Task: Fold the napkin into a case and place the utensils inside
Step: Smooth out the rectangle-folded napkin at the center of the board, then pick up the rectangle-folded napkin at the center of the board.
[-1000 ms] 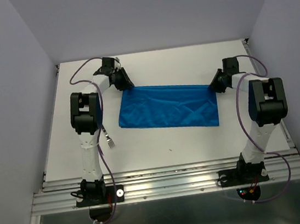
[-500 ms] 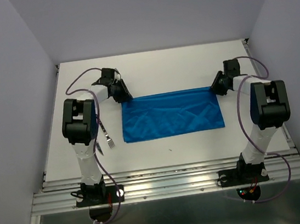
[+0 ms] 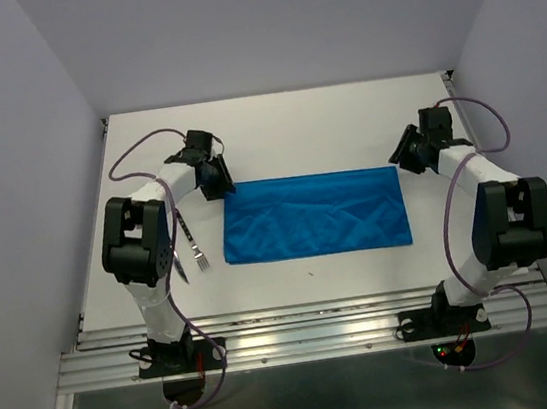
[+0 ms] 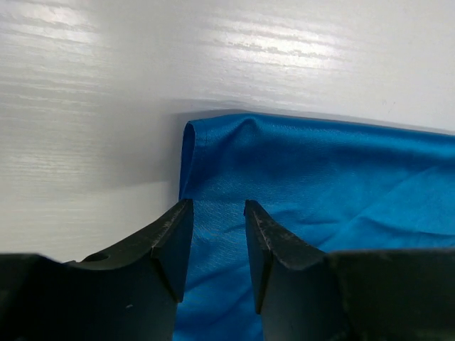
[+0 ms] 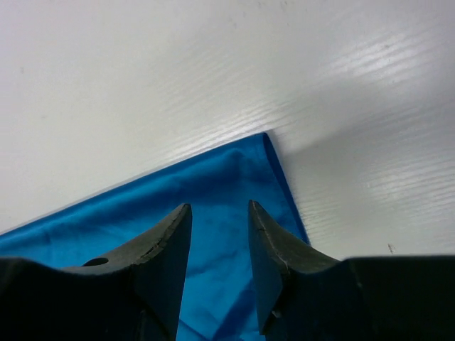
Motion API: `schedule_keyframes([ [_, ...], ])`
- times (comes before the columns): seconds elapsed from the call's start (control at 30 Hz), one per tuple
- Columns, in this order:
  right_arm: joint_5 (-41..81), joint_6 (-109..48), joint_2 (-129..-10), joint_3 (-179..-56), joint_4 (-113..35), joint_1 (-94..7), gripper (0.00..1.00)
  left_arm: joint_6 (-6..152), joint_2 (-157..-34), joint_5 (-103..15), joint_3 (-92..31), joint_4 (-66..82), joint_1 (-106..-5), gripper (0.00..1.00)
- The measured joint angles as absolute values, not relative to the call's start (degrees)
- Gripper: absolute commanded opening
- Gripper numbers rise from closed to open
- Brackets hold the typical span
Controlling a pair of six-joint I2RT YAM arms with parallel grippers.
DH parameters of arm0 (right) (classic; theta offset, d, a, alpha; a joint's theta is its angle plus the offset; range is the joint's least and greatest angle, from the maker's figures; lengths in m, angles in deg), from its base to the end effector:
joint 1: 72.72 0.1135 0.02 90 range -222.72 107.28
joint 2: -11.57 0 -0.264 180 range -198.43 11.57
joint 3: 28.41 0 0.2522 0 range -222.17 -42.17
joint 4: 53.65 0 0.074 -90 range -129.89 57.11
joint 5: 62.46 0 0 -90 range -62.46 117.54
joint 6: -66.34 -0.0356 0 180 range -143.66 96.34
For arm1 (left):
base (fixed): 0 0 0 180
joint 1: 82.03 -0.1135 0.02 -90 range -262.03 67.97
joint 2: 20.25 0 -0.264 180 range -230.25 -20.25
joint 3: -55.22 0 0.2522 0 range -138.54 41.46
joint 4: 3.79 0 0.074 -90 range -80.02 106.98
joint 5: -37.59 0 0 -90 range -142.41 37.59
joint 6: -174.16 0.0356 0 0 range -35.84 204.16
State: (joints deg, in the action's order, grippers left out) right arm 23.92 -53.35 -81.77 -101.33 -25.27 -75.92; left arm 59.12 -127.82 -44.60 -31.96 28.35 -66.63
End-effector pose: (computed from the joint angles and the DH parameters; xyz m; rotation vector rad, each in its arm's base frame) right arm 0.3435 -0.0170 0.2066 0.6631 2.3488 0.2852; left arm 0.3868 -0.1116 0.1906 -0.1545 2.5313 -0.4596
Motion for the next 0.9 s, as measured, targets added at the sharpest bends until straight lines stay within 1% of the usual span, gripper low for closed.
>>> schedule_keyframes([
  [0.1,23.57,-53.29,-77.92,-101.3,-25.27,-75.92,0.44,59.1,-127.63,-45.67,-33.21,28.89,-66.68,0.47],
  [0.13,23.16,-53.26,-76.74,-101.26,-25.27,-75.92,0.49,59.04,-127.63,-46.37,-33.63,29.09,-66.7,0.48],
  [0.17,22.74,-53.29,-75.74,-101.02,-25.32,-75.92,0.5,58.95,-127.6,-47.02,-33.78,29.18,-66.7,0.49],
  [0.2,22.33,-53.18,-74.71,-100.43,-25.43,-75.92,0.52,58.75,-127.52,-47.55,-33.78,29.2,-66.7,0.57],
  [0.27,21.98,-53.22,-72.31,-98.11,-25.49,-75.92,0.54,58.71,-127.25,-48.2,-33.65,29.9,-66.7,0.65],
  [0.3,21.89,-53.22,-71.06,-96.65,-25.3,-75.92,0.54,58.62,-126.62,-48.36,-32.6,29.61,-66.72,0.66],
  [0.43,21.19,-53.44,-66.19,-91.27,-23.5,-75.92,0.56,58.86,-122.86,-48.38,-27.68,30.95,-66.7,0.65],
  [0.53,20.84,-53.46,-64.02,-89.76,-22.3,-75.92,0.58,59.26,-121.66,-48.36,-25.45,31.71,-66.28,0.64],
  [0.6,20.86,-53.48,-63.43,-89.68,-22.17,-75.92,0.58,59.34,-121.66,-48.36,-24.36,31.89,-65.63,0.59],
  [0.7,20.86,-53.48,-63.08,-89.68,-22.17,-75.92,0.59,59.43,-121.66,-48.31,-22.78,32.17,-64.88,0.56],
  [0.83,20.89,-53.48,-63.13,-89.68,-22.1,-75.92,0.69,59.56,-121.66,-48.36,-21.76,32.72,-64.47,0.54],
  [0.9,21.15,-53.44,-63.43,-89.68,-22.1,-75.92,0.72,59.74,-121.66,-48.36,-21.76,32.85,-64.47,0.49],
])
